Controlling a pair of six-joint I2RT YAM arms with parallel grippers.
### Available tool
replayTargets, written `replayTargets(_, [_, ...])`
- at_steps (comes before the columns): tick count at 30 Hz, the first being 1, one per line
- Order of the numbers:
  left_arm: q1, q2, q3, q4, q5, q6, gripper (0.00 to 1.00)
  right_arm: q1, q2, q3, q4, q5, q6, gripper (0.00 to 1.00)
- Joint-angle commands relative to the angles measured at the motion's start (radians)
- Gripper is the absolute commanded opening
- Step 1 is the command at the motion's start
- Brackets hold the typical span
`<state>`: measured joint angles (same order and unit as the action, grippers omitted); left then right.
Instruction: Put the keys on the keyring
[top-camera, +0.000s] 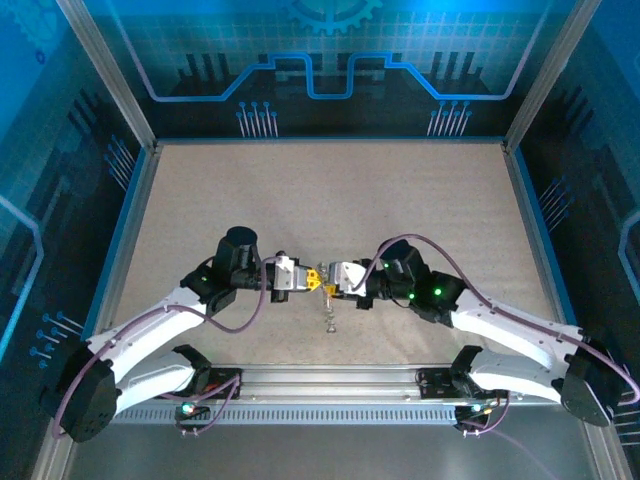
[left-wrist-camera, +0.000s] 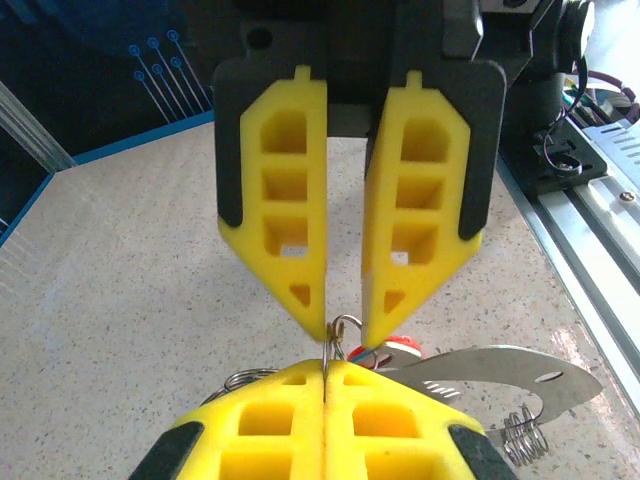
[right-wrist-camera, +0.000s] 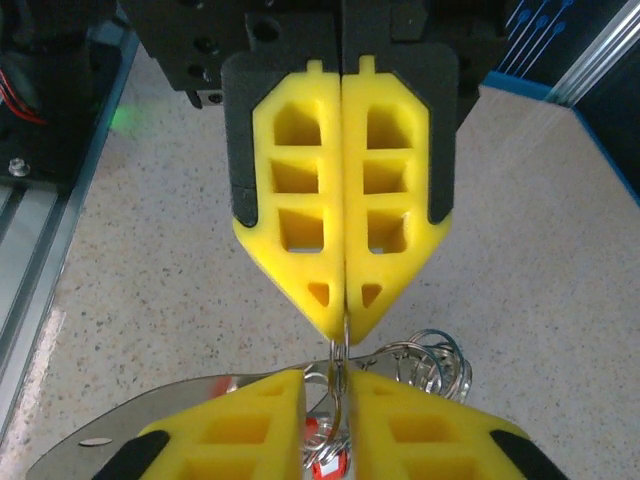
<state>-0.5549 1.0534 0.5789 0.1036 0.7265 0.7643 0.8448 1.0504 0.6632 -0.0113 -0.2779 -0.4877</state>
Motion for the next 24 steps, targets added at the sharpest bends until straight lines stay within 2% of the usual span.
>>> replayTargets(1, [0.0, -0.015, -0.012, 0.1, 0.059, -0.057, 0.0, -0.036, -0.032, -0.043, 0.102, -0.084, 0.043, 0.2])
replayTargets(7, [0.004, -0.007, -0.035, 0.199, 0.1, -0.117, 0.0, -0.055, -0.046, -0.073, 0.125, -0.097, 0.062, 0.2])
replayTargets(12, [0.005, 0.01, -0.042, 0.244, 0.138, -0.141, 0.0, -0.057, -0.03, -0.059, 0.129, -0.112, 0.062, 0.15])
replayTargets(24, [0.0, 0.05, -0.052, 0.321, 0.182, -0.189, 0.0, -0.057, -0.021, -0.054, 0.18, -0.112, 0.076, 0.13])
